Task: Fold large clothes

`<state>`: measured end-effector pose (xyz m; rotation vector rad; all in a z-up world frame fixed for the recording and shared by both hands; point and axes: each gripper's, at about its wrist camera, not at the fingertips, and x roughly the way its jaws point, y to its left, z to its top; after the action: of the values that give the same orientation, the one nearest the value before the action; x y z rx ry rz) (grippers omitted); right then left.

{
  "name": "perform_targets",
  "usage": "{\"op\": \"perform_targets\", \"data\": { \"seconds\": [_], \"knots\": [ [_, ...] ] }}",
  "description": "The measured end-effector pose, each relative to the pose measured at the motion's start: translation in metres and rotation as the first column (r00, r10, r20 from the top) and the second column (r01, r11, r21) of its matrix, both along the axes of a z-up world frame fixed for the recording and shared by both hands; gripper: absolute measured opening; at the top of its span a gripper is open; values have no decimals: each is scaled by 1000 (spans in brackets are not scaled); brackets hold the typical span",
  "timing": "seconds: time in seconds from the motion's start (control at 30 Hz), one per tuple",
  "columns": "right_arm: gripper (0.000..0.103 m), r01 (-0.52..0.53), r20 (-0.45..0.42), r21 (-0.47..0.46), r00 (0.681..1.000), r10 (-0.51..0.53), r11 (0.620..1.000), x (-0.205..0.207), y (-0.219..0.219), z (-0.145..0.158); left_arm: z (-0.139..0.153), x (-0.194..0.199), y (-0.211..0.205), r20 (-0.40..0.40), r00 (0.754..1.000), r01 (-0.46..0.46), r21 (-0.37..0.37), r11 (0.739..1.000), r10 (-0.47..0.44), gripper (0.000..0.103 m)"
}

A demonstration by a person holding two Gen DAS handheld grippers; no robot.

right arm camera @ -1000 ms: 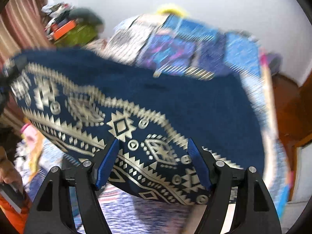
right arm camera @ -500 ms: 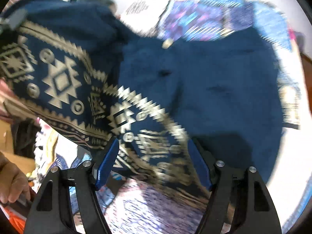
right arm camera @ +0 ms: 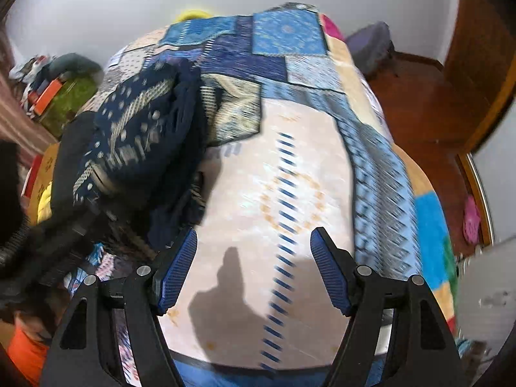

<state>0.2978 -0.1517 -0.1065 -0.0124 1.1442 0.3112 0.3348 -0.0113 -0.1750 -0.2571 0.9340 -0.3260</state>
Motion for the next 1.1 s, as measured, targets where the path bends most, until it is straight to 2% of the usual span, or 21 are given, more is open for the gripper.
{"op": "perform_targets", "data": {
  "seconds": [0.1,0.17,0.23,0.27,0.3,0.33,0.37,0.5,0.67,0.73,0.83,0.93,1.0,1.1],
  "knots": [
    [69,-3,16,7,1000,3,1000,-4,-5,8,5,-8,1,8,1000,30,21,999,-30,7],
    [69,-13,32,17,999,12,1000,-9,-3,14,14,-16,-2,20,997,73,72,995,-75,16],
    [69,-25,52,29,998,23,999,-13,1,22,23,-28,-4,25,992,116,120,986,-120,31],
    [69,-35,65,39,997,33,999,-15,5,27,27,-34,-6,33,990,128,133,983,-134,35],
    [69,-44,74,46,996,41,998,-15,7,30,31,-41,-7,49,988,134,151,979,-143,45],
    [69,-57,88,53,995,52,997,-16,12,36,37,-49,-5,71,988,123,178,976,-138,58],
    [69,-70,102,61,993,63,996,-18,16,41,42,-56,-2,97,987,104,204,973,-126,62],
    [69,-121,134,67,985,111,990,-15,37,49,57,-70,21,168,983,27,268,963,-74,65],
    [70,-165,131,57,979,156,985,-2,65,39,60,-56,61,209,977,-110,292,950,49,78],
    [70,-168,106,48,981,162,985,1,73,28,51,-50,76,185,977,-152,275,949,103,80],
    [70,-162,59,22,985,161,987,6,75,9,27,-37,94,108,981,-186,252,950,164,80],
    [70,-143,7,-39,990,143,989,11,69,-16,-7,-34,102,22,986,-168,229,959,168,80],
    [70,-137,-22,-18,990,137,990,11,60,-23,-21,-38,104,-11,986,-159,209,965,165,81],
    [70,-123,-50,28,991,124,992,12,49,-20,-23,-47,106,0,988,-152,205,967,155,81]
  ]
}}
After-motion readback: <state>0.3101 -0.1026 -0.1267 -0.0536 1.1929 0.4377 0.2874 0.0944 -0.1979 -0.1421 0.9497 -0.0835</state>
